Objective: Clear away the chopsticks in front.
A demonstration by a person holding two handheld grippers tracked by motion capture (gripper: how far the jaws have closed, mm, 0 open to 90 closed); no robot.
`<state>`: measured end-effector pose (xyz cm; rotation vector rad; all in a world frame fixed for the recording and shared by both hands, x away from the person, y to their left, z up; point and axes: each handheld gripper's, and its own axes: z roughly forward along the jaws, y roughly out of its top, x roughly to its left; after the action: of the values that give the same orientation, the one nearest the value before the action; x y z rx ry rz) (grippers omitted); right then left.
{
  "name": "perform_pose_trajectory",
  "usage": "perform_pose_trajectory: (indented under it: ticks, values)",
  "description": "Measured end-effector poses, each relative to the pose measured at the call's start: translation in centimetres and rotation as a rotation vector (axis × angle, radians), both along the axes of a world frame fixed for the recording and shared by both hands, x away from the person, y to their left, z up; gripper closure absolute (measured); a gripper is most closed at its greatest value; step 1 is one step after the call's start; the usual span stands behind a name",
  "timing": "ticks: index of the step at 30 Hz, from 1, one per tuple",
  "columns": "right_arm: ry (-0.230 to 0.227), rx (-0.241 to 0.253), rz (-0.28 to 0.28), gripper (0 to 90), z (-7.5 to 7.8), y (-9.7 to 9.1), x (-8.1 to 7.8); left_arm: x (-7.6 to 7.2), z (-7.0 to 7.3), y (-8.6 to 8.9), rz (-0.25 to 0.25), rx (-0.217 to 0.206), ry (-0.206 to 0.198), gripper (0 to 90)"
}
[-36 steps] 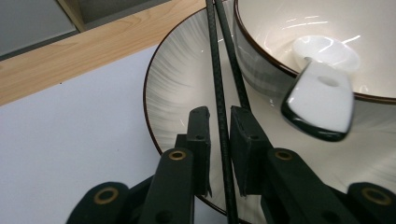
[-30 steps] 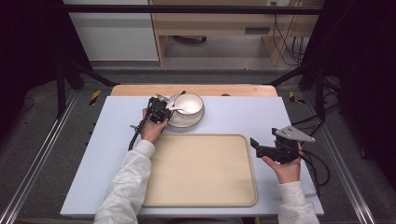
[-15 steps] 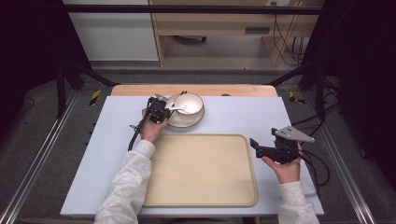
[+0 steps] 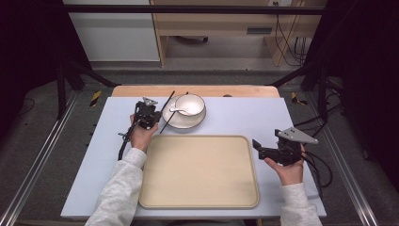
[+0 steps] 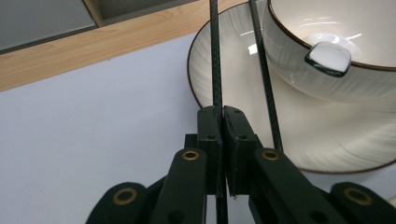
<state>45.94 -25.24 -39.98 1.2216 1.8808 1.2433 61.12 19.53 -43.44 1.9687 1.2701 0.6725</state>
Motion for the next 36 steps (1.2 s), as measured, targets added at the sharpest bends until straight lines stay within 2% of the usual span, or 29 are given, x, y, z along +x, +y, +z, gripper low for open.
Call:
perform_pose_trajectory:
  ticks: [2,3,6,7,8,10,13,16,18,19,24,28,30,33,34,36]
  values:
    - [-0.001,0.002,0.001,6.6,0.0,0.0,0.0,-0.8,0.1,0.3,0.012,0.005,-0.006,85.8]
    - [0.001,0.005,-0.002,6.6,0.0,0.0,0.0,-1.5,0.4,0.6,0.025,0.000,-0.010,85.8]
    - [0.002,0.007,-0.001,6.5,0.1,0.0,-0.1,-2.3,0.6,0.9,0.048,-0.019,-0.022,85.8]
    - [0.001,0.004,-0.003,6.4,0.1,-0.1,-0.1,-3.0,0.9,1.1,0.063,-0.020,-0.030,85.8]
    - [0.001,0.004,-0.003,6.4,0.1,-0.1,-0.1,-3.0,0.9,1.1,0.063,-0.020,-0.030,85.8]
    - [0.001,0.007,-0.008,6.1,0.1,-0.1,-0.1,-4.1,1.3,1.5,0.087,-0.037,-0.046,85.8]
    - [0.001,0.009,-0.009,6.0,0.2,-0.1,-0.2,-4.8,1.5,1.6,0.095,-0.049,-0.049,85.8]
    - [0.000,0.014,-0.010,5.9,0.2,-0.2,-0.2,-6.3,1.6,1.7,0.111,-0.059,-0.055,85.8]
    - [0.002,0.017,-0.011,5.8,0.2,-0.2,-0.2,-7.2,1.5,1.4,0.121,-0.045,-0.065,85.7]
    - [0.002,0.017,-0.011,5.8,0.2,-0.2,-0.2,-7.2,1.5,1.4,0.121,-0.045,-0.065,85.7]
    - [0.004,0.013,-0.006,5.7,0.2,-0.2,-0.3,-9.5,1.8,0.8,0.141,-0.080,-0.074,85.7]
    - [0.006,0.015,-0.004,5.7,0.2,-0.1,-0.3,-10.6,2.0,0.6,0.142,-0.088,-0.082,85.7]
    - [0.004,0.017,-0.004,5.7,0.2,-0.1,-0.4,-11.5,1.9,0.3,0.150,-0.088,-0.081,85.7]
    - [0.005,0.023,-0.006,5.7,0.3,-0.2,-0.4,-12.6,1.5,0.0,0.159,-0.111,-0.082,85.7]
    - [0.005,0.023,-0.006,5.7,0.3,-0.2,-0.4,-12.6,1.5,0.0,0.159,-0.111,-0.082,85.7]
    - [0.002,0.027,-0.004,5.7,0.4,-0.3,-0.5,-13.8,1.0,-0.4,0.169,-0.124,-0.094,85.7]
